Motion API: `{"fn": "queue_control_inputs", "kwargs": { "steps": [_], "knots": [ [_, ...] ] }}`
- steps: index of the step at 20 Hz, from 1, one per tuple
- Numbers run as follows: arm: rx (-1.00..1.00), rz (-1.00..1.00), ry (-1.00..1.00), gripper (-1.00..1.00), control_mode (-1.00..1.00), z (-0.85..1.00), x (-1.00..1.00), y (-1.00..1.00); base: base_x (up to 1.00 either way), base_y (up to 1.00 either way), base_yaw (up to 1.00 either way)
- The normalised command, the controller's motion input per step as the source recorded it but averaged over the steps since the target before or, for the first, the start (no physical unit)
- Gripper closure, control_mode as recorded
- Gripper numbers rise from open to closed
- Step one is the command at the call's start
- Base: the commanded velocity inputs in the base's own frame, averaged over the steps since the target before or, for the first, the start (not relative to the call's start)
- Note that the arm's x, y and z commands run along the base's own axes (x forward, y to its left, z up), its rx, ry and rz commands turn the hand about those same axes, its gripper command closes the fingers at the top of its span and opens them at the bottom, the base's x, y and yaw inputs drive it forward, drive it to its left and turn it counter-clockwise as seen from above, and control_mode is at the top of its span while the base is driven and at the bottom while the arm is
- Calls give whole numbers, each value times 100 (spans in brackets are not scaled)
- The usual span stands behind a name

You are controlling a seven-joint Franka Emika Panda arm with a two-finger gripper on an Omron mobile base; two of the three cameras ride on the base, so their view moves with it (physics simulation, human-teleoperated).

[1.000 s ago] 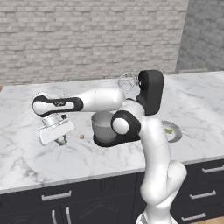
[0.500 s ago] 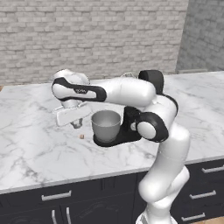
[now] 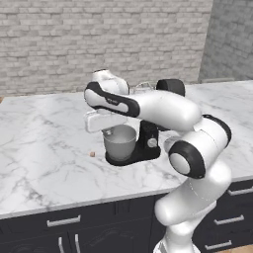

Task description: Add butter and sugar cubes to the stand mixer bowl and then turn on the stand mixer to begin making frosting.

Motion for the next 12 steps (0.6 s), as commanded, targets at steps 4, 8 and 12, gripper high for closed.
{"fn": "queue_control_inputs", "kwargs": {
  "steps": [4, 8, 12],
  "knots": [
    [0, -9, -8, 100, -100, 0, 28, -64, 0, 0, 0],
    [0, -8, -6, 100, -100, 0, 24, -53, 0, 0, 0],
    [0, -4, -2, 100, -100, -5, 37, -38, 0, 0, 0]
  ]
}}
